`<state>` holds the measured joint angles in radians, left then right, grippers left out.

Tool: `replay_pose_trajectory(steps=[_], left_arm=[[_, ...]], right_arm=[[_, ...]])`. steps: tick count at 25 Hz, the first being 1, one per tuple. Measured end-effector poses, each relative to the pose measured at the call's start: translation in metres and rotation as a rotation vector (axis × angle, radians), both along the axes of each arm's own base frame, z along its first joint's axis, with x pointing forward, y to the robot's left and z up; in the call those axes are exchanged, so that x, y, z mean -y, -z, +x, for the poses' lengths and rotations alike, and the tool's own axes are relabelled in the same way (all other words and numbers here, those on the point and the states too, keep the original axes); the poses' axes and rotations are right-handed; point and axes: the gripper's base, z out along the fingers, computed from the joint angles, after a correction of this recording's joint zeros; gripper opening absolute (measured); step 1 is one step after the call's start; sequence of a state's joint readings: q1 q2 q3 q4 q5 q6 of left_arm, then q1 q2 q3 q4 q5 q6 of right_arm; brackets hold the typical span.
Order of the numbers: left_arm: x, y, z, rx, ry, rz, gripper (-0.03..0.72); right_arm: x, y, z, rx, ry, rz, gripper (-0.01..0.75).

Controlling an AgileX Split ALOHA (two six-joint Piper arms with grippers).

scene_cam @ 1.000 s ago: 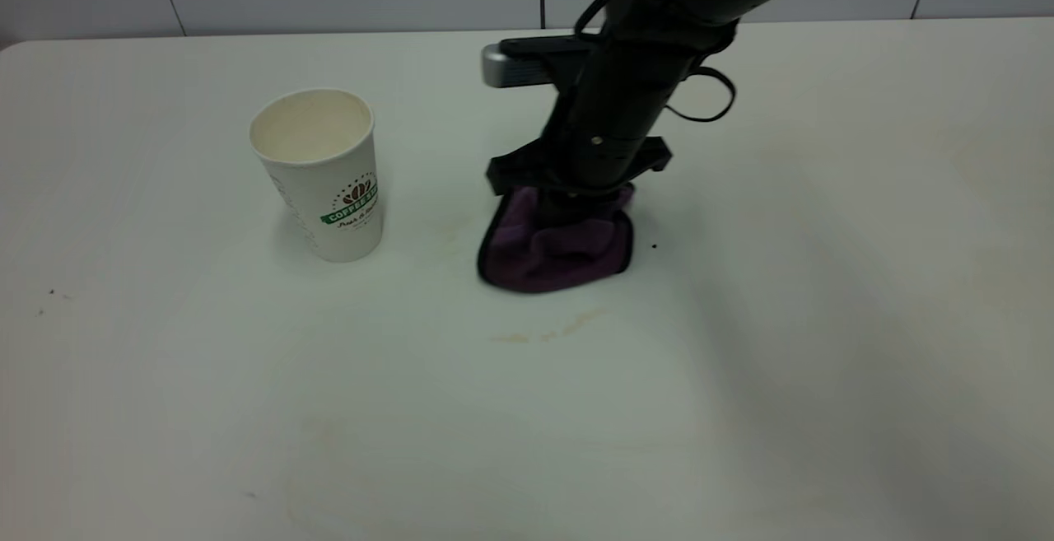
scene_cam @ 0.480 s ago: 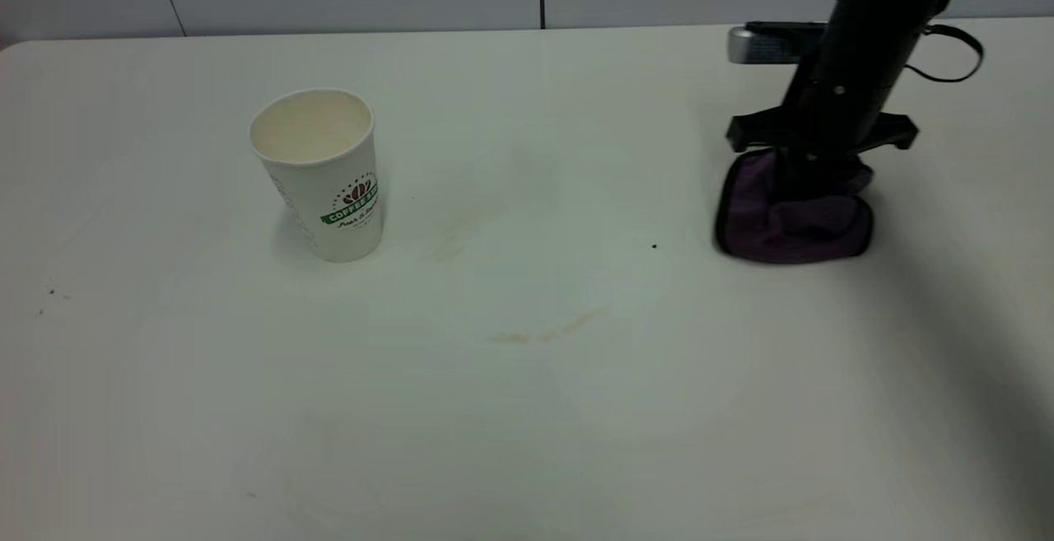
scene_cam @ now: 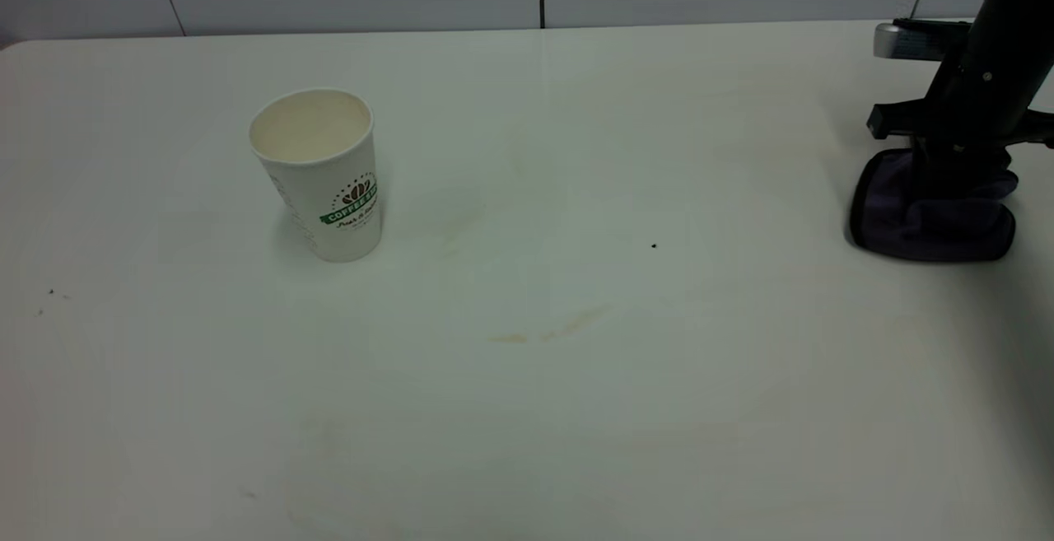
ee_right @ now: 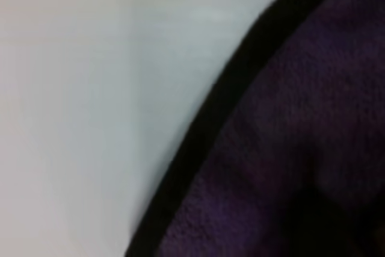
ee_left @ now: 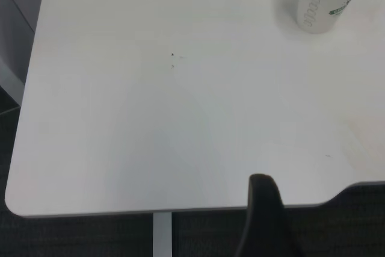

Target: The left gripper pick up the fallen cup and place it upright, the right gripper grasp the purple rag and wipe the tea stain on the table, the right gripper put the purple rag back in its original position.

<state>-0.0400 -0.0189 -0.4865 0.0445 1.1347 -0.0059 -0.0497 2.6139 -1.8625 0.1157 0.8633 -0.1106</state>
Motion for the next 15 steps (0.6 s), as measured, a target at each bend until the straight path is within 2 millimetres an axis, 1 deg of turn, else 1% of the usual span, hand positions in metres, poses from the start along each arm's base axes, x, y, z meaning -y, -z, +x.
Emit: replay_pose_trajectory(steps=[1, 3, 4, 5, 6, 7, 9, 12, 15], left_arm=[[0.000, 0.000, 0.000, 0.000, -0.001, -0.001, 0.524], [0.000, 0.000, 0.000, 0.000, -0.001, -0.001, 0.524], [0.000, 0.000, 0.000, 0.000, -0.001, -0.001, 0.524], [0.000, 0.000, 0.000, 0.000, -0.001, -0.001, 0.524], [0.000, 0.000, 0.000, 0.000, -0.001, -0.001, 0.524], [0.000, 0.000, 0.000, 0.000, -0.001, -0.001, 0.524], [0.000, 0.000, 0.000, 0.000, -0.001, -0.001, 0.524], [0.000, 0.000, 0.000, 0.000, -0.001, -0.001, 0.524], [0.000, 0.000, 0.000, 0.000, -0.001, -0.001, 0.524]], right_arm=[[0.002, -0.004, 0.001, -0.013, -0.003, -0.002, 0.251], [0.002, -0.022, 0.004, -0.037, -0.016, -0.001, 0.413], [0.002, -0.035, 0.006, -0.043, -0.024, 0.002, 0.488], [0.002, -0.047, 0.007, -0.043, -0.035, 0.003, 0.579], [0.002, -0.063, 0.008, -0.043, -0.046, 0.004, 0.648], [0.002, -0.079, 0.008, -0.038, -0.053, 0.005, 0.687], [0.001, -0.108, 0.006, -0.022, -0.063, 0.005, 0.717], [-0.001, -0.150, 0.003, 0.042, -0.073, 0.001, 0.727], [-0.013, -0.198, -0.012, 0.114, -0.103, -0.012, 0.727]])
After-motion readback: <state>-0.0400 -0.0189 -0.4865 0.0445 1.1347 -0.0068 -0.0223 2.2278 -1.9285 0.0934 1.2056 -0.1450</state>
